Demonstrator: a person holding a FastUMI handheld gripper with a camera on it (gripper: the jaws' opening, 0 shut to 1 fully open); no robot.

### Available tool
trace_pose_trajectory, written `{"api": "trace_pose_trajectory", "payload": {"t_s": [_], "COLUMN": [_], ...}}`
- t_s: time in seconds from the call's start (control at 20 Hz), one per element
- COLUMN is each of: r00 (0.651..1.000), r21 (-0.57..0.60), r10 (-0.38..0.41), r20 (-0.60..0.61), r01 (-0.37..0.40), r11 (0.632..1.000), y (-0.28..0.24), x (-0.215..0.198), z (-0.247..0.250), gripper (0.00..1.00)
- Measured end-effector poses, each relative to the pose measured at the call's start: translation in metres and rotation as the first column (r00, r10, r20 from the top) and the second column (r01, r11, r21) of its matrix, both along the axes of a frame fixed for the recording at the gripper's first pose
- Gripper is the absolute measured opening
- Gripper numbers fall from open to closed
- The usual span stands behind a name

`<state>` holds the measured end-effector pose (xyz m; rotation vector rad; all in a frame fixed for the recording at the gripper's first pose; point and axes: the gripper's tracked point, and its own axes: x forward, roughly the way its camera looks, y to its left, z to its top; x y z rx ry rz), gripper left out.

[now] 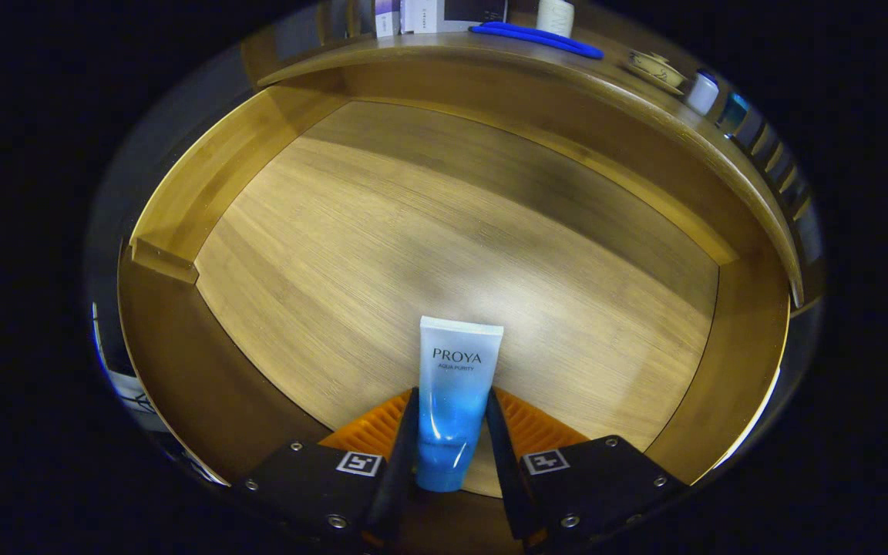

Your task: Pull open the drawer, take out the items inside it, and place them on the countertop above the cabinet.

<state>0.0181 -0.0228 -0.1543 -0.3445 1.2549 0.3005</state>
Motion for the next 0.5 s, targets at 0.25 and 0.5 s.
{"api": "trace_pose_trajectory", "payload": {"t_s": [0.25, 0.5], "r00": [0.999, 0.99], "r21": [0.069, 0.161], "r10": [0.013, -0.06], "r20": [0.045, 0.13], "r01": [-0.016, 0.039], "r11": [0.997, 0.986], "y": [-0.001, -0.002], "x": [0.001, 0.005], "z": [0.005, 0.015], "gripper": [0.41, 0.4]}}
